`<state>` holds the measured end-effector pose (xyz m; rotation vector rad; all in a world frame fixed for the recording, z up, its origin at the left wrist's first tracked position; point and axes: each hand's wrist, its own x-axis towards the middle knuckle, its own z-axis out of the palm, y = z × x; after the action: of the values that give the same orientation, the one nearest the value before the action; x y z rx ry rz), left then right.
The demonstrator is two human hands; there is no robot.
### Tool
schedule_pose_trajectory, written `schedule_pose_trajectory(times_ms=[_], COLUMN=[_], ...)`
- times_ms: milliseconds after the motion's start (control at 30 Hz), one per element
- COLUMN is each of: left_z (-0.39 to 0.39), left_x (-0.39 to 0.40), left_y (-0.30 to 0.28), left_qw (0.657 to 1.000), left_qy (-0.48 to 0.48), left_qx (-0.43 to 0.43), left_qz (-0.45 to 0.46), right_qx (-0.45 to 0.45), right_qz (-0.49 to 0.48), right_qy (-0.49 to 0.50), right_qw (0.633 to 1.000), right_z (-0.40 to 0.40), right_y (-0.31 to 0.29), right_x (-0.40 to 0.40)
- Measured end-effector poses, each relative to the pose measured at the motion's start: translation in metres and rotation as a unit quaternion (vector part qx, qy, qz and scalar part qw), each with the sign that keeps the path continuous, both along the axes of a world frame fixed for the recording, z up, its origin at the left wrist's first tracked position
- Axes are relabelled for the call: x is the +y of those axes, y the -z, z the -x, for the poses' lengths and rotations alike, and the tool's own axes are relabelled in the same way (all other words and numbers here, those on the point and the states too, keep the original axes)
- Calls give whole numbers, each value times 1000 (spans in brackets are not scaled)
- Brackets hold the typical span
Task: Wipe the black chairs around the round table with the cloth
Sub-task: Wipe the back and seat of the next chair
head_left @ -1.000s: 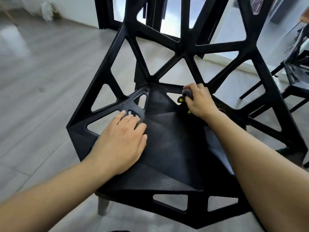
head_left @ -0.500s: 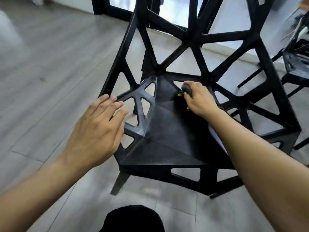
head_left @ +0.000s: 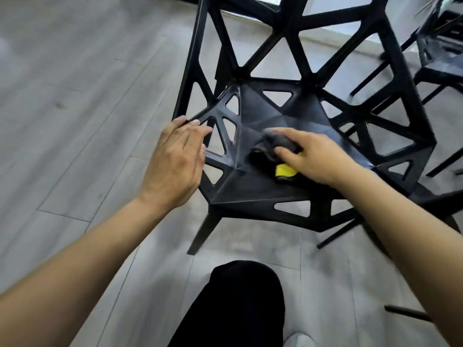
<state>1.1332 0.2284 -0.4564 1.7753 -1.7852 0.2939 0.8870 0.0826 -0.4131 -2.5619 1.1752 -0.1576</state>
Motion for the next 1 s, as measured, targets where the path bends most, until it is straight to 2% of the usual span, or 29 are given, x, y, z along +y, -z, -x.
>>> schedule_pose_trajectory(times_ms=[100,233,400,567,767,867,933,1000], left_z=[0,5,4,3,8,10,25,57], left_x=[-1,-5,-6,-2,1,-2,-8,-23], left_y=[2,5,7,6,3,0,-4,-9], left_qw=[1000,999,997,998,998,1000,998,998], left_qy=[6,-1,13,17,4,-28,-55,-18], left_qx=[16,35,56,25,28,7,-17,-6], left_qz=[22,40,48,58,49,5,-35,-59], right_qx=[-37,-110,-174,-181,-237,-260,-243,-220], right_qz=[-2,62,151,214,236,217,221,222], right_qy=[72,74,224,158,256,268,269,235], right_qw=[997,989,947,947,907,902,906,920], right_z=[-3,-65,-122,-70,44,49,33,11], right_y=[17,39,62,68,65,61,60,62], right_x=[6,70,163,143,81,76,85,98])
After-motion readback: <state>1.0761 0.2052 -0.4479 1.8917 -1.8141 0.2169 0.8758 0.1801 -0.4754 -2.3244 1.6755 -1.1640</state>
